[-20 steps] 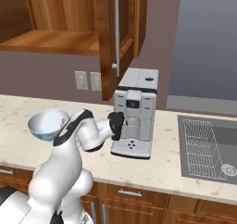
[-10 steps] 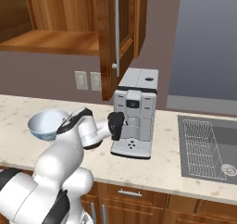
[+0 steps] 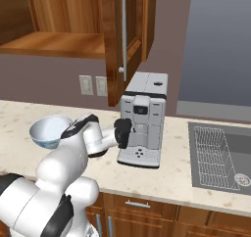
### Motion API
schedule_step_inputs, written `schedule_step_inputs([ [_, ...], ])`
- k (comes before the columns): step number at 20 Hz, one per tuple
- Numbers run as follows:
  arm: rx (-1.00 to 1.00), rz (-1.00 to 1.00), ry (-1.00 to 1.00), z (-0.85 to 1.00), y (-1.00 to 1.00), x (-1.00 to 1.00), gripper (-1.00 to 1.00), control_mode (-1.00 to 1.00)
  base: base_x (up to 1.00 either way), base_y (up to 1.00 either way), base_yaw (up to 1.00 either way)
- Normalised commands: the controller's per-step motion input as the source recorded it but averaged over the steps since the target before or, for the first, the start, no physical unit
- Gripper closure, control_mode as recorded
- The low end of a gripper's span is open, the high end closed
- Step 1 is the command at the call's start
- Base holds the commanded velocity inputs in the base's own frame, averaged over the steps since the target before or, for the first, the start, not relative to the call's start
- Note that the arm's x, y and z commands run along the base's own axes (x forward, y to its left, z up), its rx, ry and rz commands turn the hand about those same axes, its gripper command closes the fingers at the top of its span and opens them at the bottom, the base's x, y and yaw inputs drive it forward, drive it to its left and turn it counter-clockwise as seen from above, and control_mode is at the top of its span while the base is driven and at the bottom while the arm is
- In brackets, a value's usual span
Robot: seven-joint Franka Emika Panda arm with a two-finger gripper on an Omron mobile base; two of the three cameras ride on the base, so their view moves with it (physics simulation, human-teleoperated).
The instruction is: Retrieve the bottle and the shaker from the cabinet and place them next to the mixing bowl on the counter. Then add garlic from the fridge to the mixing bowl.
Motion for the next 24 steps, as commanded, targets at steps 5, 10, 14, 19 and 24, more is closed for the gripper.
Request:
schedule_step_inputs([
  [5, 0.0, -0.05, 0.0, -0.31, 0.09, 0.0, 1.0, -1.0, 0.0, 0.0, 0.0],
  [10, 0.0, -0.04, -0.02, -0.34, 0.09, 0.0, 1.0, -1.0, 0.0, 0.0, 0.0],
  [14, 0.0, -0.04, -0.03, -0.33, 0.1, 0.0, 1.0, -1.0, 0.0, 0.0, 0.0],
  [19, 0.0, -0.04, -0.02, -0.31, 0.11, 0.0, 1.0, -1.0, 0.0, 0.0, 0.0],
  [24, 0.0, -0.05, -0.02, -0.25, 0.11, 0.0, 1.0, -1.0, 0.0, 0.0, 0.0],
])
